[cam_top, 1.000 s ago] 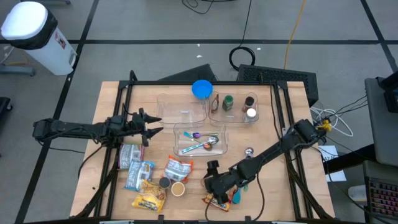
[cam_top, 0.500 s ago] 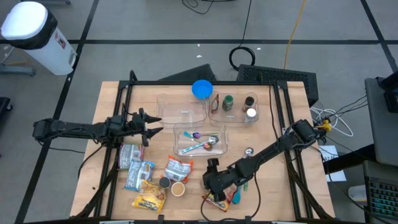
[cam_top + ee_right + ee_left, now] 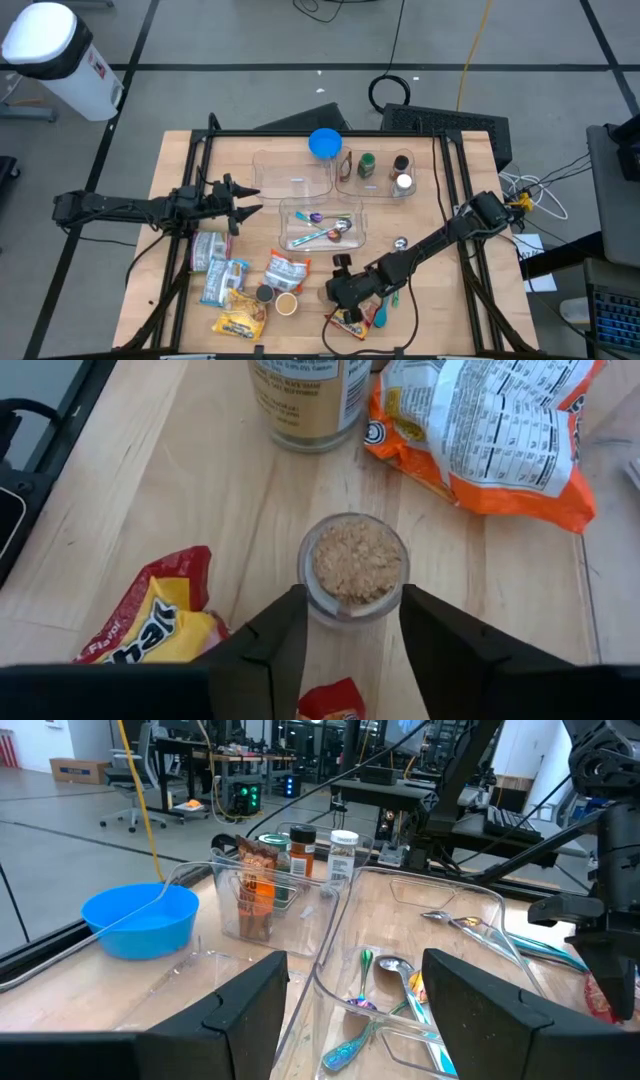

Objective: Pick & Place Food Item
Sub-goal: Put the brown seasoning bottle into the top right transparent bin

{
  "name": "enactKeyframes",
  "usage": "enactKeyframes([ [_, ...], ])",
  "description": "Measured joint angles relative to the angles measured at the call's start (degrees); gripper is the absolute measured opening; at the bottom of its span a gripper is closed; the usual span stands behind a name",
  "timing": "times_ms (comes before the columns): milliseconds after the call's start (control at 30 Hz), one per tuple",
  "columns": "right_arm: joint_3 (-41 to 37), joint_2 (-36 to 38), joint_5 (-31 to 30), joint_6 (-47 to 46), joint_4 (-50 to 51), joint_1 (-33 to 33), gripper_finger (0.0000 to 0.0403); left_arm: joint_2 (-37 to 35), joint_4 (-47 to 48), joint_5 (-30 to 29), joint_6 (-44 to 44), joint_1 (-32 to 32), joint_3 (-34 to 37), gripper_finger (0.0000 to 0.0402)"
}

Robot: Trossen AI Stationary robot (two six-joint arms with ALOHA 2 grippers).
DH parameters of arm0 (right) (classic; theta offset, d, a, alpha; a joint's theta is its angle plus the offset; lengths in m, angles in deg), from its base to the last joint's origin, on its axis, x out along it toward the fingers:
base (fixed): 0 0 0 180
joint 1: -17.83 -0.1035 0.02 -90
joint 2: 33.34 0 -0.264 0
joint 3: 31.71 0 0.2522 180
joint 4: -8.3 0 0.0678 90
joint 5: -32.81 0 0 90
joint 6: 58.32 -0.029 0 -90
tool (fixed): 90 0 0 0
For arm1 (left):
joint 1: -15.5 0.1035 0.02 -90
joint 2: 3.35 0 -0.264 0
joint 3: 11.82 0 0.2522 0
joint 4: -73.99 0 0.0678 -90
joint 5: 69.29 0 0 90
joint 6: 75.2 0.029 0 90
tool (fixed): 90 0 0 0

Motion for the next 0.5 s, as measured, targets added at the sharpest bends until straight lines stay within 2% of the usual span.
enactKeyframes([
  [133, 0.0, 0.0, 0.0, 1.1, -1.1, 0.0, 0.0167, 0.0, 0.0, 0.0, 0.0, 0.0, 0.0, 0.0241],
  [500, -0.1, -1.5, 0.0, 2.8, -8.0, 0.3, 0.0287, 0.0, 0.0, 0.0, 0.0, 0.0, 0.0, 0.0241],
])
